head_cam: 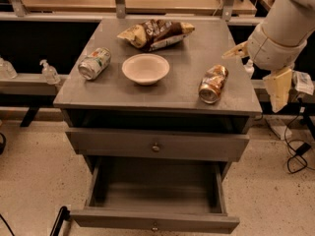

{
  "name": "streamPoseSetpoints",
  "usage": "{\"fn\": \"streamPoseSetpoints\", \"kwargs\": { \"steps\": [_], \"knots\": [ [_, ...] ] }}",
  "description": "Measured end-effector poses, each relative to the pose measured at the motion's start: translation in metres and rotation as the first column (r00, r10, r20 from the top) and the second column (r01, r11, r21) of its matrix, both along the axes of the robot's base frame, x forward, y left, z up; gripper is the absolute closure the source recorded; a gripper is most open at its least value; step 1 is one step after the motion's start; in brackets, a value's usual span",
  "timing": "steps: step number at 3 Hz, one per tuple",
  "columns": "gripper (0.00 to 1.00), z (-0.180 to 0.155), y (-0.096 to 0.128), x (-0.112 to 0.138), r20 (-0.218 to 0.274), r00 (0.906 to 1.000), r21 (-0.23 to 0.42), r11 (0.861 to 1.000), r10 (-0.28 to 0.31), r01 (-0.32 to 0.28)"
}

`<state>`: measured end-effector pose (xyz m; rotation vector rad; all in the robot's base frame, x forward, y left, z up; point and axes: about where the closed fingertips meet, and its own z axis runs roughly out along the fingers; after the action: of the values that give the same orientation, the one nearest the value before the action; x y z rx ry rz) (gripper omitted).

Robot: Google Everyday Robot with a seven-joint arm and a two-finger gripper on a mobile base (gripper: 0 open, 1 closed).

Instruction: Place orange can into middle drawer

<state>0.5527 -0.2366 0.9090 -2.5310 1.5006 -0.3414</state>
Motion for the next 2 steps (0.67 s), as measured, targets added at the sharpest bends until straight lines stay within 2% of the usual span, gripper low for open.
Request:
{"fn": "streamPoseSetpoints", "kwargs": {
  "steps": [1, 2],
  "knots": [
    [0.0, -0.011, 0.01, 0.025, 0.052, 0.9817, -0.069, 0.981, 0.183, -0.179],
    [0.0, -0.021, 0.031, 0.046, 0.053, 0.9257, -0.128, 0.922, 0.375, -0.366]
  ]
}}
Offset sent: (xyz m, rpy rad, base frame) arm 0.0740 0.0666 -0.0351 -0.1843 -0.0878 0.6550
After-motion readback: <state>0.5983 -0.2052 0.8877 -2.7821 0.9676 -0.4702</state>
